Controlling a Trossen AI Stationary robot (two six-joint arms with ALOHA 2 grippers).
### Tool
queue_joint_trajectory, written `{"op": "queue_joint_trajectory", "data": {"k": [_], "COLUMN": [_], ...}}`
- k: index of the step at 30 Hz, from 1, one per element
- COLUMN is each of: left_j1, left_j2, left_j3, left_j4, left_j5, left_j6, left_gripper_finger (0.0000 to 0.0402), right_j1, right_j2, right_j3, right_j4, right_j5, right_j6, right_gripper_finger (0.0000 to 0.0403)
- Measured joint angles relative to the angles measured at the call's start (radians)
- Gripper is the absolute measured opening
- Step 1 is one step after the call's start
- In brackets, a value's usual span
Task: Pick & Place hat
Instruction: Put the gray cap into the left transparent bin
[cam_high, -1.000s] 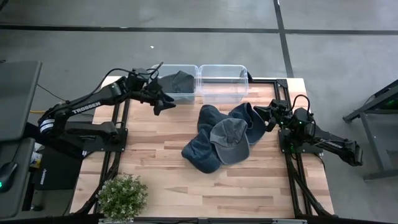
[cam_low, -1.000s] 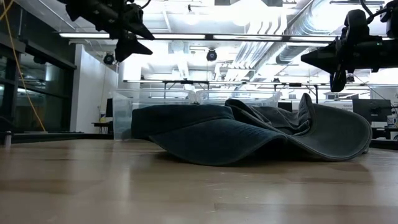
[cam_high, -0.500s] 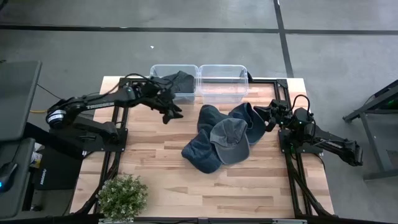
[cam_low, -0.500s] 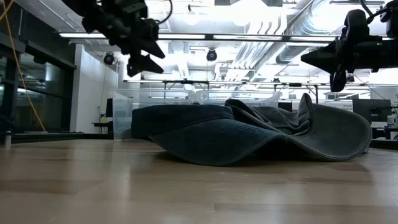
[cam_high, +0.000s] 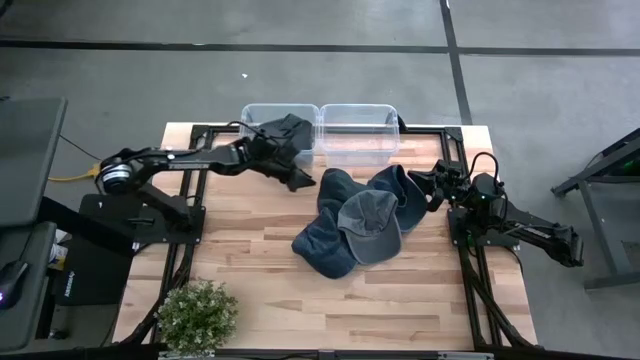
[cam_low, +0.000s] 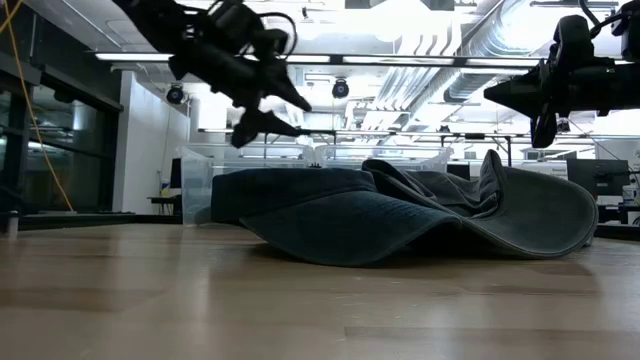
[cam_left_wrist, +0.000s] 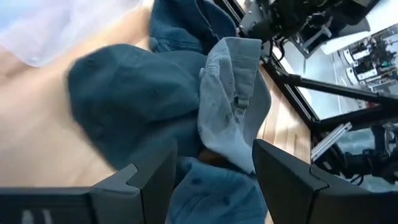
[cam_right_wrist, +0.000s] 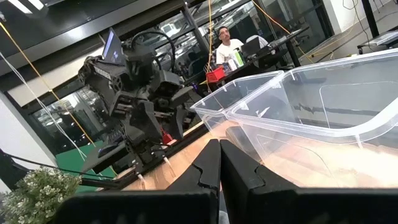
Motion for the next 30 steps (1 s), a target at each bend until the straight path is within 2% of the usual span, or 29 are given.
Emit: {"op": "queue_joint_trajectory", "data": {"k": [7, 13, 18, 25, 28, 30], "left_j1": [-0.071, -0.096, -0.111, -0.151, -0.158, -0.163], "left_j2": [0.144, 0.247, 0.322, 0.415, 0.439, 0.46], "left_j3": [0.138, 0.256, 0.343, 0.425, 0.441, 0.459], "left_j4": [-0.011, -0.109, -0.214, -0.218, -0.288, -0.278], "left_j5": [-0.033, -0.072, -0.075, -0.051, -0.052, -0.057], "left_j6": [-0.122, -0.232, -0.244, -0.291, -0.306, -0.312], "left_gripper_finger": [0.0209, 0.0209, 0.0209, 0.0209, 0.0209, 0.0209], "right_j1": [0.0, 0.0, 0.0, 0.0, 0.0, 0.0], "right_j2": [0.0, 0.0, 0.0, 0.0, 0.0, 0.0], "right_j3": [0.0, 0.0, 0.0, 0.0, 0.0, 0.0], "right_j4": [0.0, 0.0, 0.0, 0.0, 0.0, 0.0], "right_j5": [0.0, 0.0, 0.0, 0.0, 0.0, 0.0], "right_j6": [0.0, 0.0, 0.0, 0.0, 0.0, 0.0], "right_gripper_finger": [0.0001, 0.0001, 0.0001, 0.0001, 0.0001, 0.0001]}}
